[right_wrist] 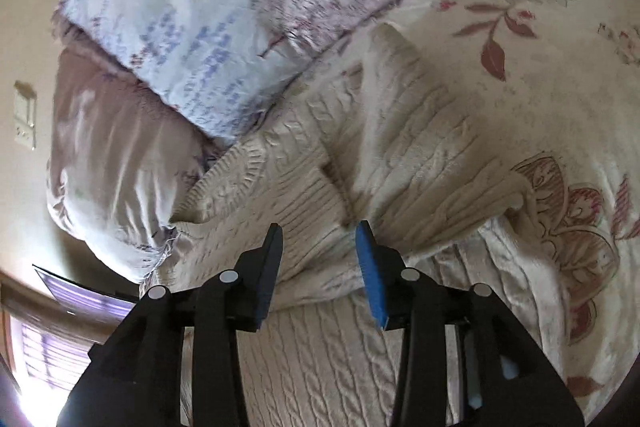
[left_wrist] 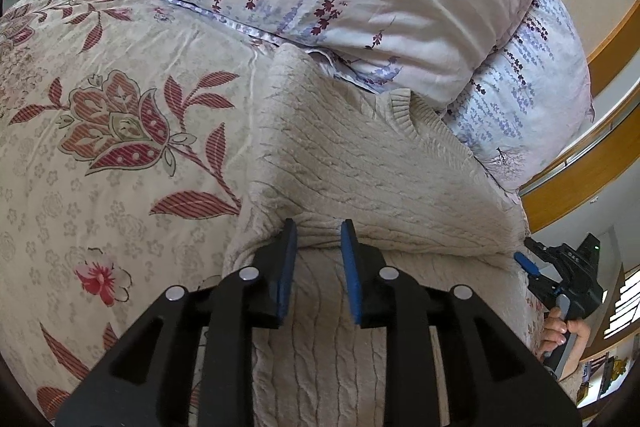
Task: Fold small clothes
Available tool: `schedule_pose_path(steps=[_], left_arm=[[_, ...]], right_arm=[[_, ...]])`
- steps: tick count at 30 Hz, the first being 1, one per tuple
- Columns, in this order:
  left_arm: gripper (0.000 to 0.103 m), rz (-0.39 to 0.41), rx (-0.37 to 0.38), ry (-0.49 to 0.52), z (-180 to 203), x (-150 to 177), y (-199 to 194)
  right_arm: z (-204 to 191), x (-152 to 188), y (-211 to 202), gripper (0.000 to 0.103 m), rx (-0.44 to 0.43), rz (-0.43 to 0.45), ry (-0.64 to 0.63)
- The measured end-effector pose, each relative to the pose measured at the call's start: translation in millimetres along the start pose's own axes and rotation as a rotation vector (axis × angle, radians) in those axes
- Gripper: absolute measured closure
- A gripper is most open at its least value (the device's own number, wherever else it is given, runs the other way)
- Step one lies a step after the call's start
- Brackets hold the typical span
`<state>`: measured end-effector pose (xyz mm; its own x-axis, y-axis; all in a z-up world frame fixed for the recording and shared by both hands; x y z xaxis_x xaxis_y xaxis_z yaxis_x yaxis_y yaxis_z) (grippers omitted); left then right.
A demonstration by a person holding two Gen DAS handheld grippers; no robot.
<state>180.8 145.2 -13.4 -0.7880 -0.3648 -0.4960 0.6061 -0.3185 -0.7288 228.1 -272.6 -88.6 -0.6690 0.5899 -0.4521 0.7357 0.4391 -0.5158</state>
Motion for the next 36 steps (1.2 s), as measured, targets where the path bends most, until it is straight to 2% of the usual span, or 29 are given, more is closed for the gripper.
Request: schedule_pose_path(steps=[2,4,5,6,8,11,13,15,17,20,22,25,27,29,33,36], left_arm=[[0.079,-0.001,0.000,-0.001,0.4,0.0,0.3],[0.079,-0.001,0.000,0.000,0.3,-0.2,0.3],[0.079,-0.001,-0.003,0.000,0.2,-0.2,0.4],[0.079,0.000,-0.003,-0.001,0.0,-0.1,0.3],[0.079,0.000,-0.004,-0.002,0.0,0.0,0.3],[0.079,0.001,-0.002,-0.001,0.6,0.4,0.2],[0.079,0.001,-0.002,0.000,0.8,0.5,0.3],[0.079,0.000,-0.002,0.005,1.5,0.4,0.9],[0.079,-0.003,-0.003,0.005,2.2,0.5,1.3],[0.079,-0.008,0.005,0.001,1.3,0.8,0.7],[0.076,-0.009,0.016,0.001,1.7,2.4,-0.2],[0.065,-0.006,0.041,0.007,5.1,7.5,-6.2],[0.057,0.016,0.057,0.033,9.9,11.5,-16.6],[0.051,0.030,0.069,0.057,12.2,14.4,-26.8],[0.041,0.043,0.092,0.081,11.7,24.4,-49.7],[0.037,0.034,0.094,0.089,5.9,35.6,-62.3]], right_arm=[[6.8,1.0,6.5,0.064,0.003,-0.006,0.011],[3.2,0.7,14.0,0.074,0.003,0.003,-0.011],[-0.4,0.0,18.8,0.089,0.002,0.000,-0.030],[-3.5,0.5,20.3,0.094,0.001,-0.005,-0.048],[-15.2,0.3,13.5,0.095,0.001,0.038,-0.117],[-37.5,-3.3,-18.7,0.095,-0.013,0.176,-0.232],[-36.5,-1.7,-24.8,0.095,0.024,0.203,-0.247],[-20.1,3.3,-9.1,0.095,0.113,0.143,-0.235],[-6.2,7.8,8.4,0.095,0.160,0.077,-0.201],[-2.8,9.0,12.4,0.095,0.159,0.064,-0.191],[-4.6,8.4,11.7,0.092,0.160,0.051,-0.195],[-5.0,10.6,-0.1,0.087,0.139,0.037,-0.191],[-5.9,15.1,-17.6,0.070,0.118,0.045,-0.198],[-5.6,18.6,-35.8,0.058,0.091,0.065,-0.209],[4.1,24.8,-64.5,0.057,0.068,0.071,-0.225],[20.8,33.9,-82.9,0.057,0.053,0.051,-0.209]])
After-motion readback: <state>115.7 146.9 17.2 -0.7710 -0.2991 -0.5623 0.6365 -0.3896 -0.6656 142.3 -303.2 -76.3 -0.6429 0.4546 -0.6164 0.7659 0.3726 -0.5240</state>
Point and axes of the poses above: each gripper's, at about its wrist camera, not at the fingertips, and y roughly the way its jaws point, z to its right, x to its underside, the point moved 7 cm from there along y, roughly the way its jaws point, and after that the axes turned 1 degree about -x, right-handed, at the moved point
